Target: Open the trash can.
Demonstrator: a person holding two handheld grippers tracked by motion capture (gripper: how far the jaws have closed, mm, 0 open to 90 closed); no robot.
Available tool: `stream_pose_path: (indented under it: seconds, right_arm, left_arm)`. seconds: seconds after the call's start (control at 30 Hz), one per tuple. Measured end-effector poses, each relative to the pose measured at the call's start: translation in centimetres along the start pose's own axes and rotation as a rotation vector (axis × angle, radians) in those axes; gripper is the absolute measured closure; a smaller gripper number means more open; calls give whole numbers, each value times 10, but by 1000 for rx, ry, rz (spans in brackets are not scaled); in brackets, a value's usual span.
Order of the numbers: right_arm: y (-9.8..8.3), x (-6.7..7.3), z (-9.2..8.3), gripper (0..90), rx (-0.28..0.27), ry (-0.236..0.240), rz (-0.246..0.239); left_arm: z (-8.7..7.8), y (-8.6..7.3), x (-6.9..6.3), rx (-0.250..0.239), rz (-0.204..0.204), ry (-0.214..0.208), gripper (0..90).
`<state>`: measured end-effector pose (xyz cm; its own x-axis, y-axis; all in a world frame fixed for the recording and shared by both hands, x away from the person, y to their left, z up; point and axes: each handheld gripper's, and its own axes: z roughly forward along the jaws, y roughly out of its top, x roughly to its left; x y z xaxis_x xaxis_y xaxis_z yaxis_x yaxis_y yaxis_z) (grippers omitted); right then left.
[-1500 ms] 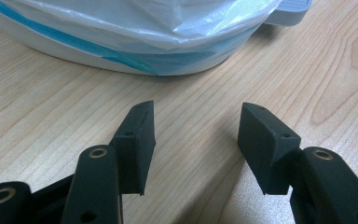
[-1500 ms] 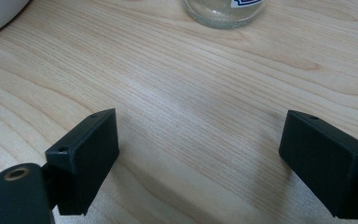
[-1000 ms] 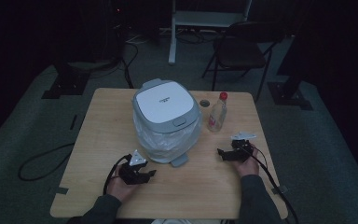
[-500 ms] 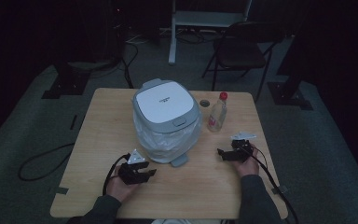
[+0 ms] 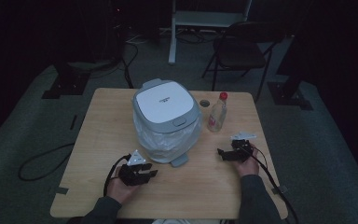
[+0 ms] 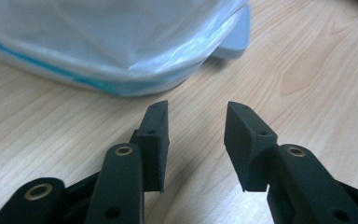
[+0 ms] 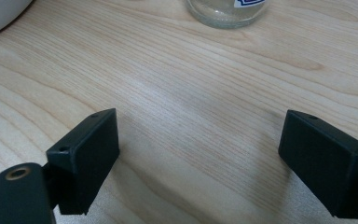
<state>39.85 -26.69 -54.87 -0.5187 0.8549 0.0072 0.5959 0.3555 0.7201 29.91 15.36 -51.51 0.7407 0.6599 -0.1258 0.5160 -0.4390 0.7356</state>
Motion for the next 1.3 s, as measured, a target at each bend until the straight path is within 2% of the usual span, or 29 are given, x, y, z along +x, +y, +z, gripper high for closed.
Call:
stream_pose_path:
  seconds: [0.3,0.6,0.73,0.8,0.87,1.07,1.3]
  right_arm:
    - [0,0,0,113,0,-2,1]
    - [0,0,0,114,-1,-2,2]
    - [0,0,0,114,0,-2,2]
    - [0,0,0,114,0,-2,2]
    - [0,0,0,114,0,-2,2]
    - [0,0,0,114,0,-4,4]
    - [0,0,0,114,0,-4,4]
  left_arm:
    - [0,8,-14,-27,40,-16,690]
    - [17,23,-29,-14,118,-8,830]
    - [23,28,-32,-17,122,5,900]
    - [28,31,-32,-13,145,2,900]
    - [30,33,-34,-18,144,16,900]
    - [37,40,-39,-31,168,13,900]
    - [47,46,-44,-57,166,27,900]
